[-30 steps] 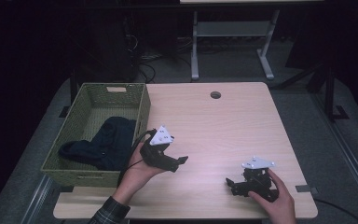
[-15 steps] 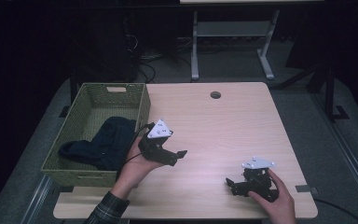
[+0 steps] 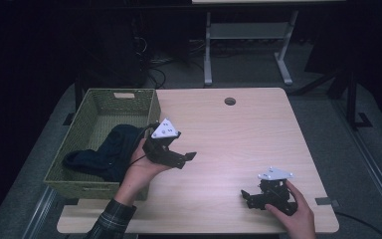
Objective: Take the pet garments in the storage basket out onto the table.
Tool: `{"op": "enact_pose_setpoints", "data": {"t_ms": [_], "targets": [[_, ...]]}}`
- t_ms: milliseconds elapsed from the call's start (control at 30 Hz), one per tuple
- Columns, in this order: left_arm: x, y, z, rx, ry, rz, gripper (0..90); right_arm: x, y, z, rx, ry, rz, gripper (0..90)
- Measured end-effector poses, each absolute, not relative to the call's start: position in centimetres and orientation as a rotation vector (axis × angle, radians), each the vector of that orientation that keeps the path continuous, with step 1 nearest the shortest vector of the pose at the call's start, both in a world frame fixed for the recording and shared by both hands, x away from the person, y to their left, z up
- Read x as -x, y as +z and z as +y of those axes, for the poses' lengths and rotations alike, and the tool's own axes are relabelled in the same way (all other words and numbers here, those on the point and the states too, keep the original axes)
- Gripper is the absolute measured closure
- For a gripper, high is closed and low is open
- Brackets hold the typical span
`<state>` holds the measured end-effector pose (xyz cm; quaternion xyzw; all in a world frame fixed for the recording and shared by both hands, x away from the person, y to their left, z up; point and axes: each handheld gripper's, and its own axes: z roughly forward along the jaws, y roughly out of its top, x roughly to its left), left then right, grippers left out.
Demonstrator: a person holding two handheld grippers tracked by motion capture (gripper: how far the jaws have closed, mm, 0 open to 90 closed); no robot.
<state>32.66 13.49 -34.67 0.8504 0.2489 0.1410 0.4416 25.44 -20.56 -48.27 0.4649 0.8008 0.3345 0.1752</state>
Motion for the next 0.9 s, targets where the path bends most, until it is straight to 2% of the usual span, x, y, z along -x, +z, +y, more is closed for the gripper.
{"op": "enact_pose_setpoints", "data": {"t_ms": [67,367,900], "targets": [[-32.7,-34.5,14.0,-2.106,0.347,0.62,19.3,-25.4,-48.3,-20.6,-1.317,0.949,2.269,0.4],[-32.9,-34.1,15.7,-2.091,0.358,0.648,21.7,-25.4,-48.3,-20.6,-1.316,0.948,2.27,0.4],[-33.5,-33.8,18.7,-2.067,0.377,0.716,22.5,-25.4,-48.3,-20.6,-1.316,0.947,2.27,0.4]]}}
